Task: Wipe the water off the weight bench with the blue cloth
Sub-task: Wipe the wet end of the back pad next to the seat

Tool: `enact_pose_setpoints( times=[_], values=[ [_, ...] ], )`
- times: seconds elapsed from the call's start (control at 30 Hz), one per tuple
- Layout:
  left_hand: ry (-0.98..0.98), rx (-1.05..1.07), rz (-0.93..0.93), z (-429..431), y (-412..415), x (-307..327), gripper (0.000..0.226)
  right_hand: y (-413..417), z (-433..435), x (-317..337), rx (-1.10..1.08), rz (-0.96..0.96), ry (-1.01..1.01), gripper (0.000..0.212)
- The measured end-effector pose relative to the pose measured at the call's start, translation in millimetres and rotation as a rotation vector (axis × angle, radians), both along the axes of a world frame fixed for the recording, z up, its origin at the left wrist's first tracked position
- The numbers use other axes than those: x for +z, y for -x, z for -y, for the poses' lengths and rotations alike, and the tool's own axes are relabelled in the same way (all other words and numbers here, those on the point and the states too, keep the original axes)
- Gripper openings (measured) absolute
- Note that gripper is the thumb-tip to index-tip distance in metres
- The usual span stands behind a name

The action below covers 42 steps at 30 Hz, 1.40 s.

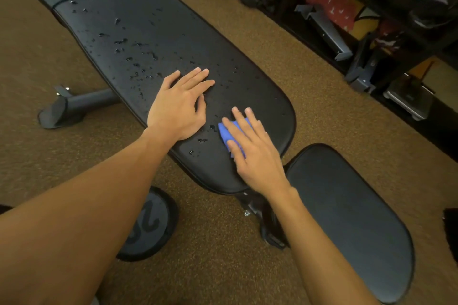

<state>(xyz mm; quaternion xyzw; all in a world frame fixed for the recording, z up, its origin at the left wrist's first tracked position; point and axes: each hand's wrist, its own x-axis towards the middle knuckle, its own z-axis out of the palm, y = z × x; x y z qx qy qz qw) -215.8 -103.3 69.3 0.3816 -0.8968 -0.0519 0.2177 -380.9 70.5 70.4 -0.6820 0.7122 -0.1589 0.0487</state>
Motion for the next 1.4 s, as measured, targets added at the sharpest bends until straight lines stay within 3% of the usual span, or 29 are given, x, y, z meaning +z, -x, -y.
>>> enact_pose_setpoints(
  times=[0.17,0.43,0.5,0.67,0.9,1.07,1.27,1.4],
  values=[
    [-0.009,0.006,-0.009,-0.9,-0.2,0.6,0.049,32.9,38.5,2.6,-0.253,0.093,-0.01,0.05],
    [0.002,-0.004,0.012,0.1,-1.0,2.0,0.053,-2.3,3.8,2.8,0.153,-0.014,-0.006,0.049],
    [0.002,-0.001,0.011,-0.9,-0.8,2.3,0.053,14.3,14.8,0.2,0.124,-0.009,0.012,0.048],
    [-0.012,0.01,0.023,-2.1,-0.3,3.7,0.053,32.8,50.7,0.2,-0.232,0.087,0.011,0.05],
    [-0.011,0.023,0.092,-1.2,1.9,7.7,0.054,-23.9,-2.3,0.3,-0.015,0.005,-0.014,0.051],
    [0.005,0.048,0.178,-2.5,7.8,7.9,0.06,5.4,-11.9,-10.9,-0.325,0.048,0.051,0.052],
    [0.034,0.1,0.233,-2.1,23.0,11.2,0.061,34.9,40.1,-14.6,-0.693,0.119,0.043,0.053],
    [0.014,0.1,0.232,0.8,23.3,8.7,0.063,21.5,39.3,-6.5,-0.426,0.062,0.022,0.054]
  ],
)
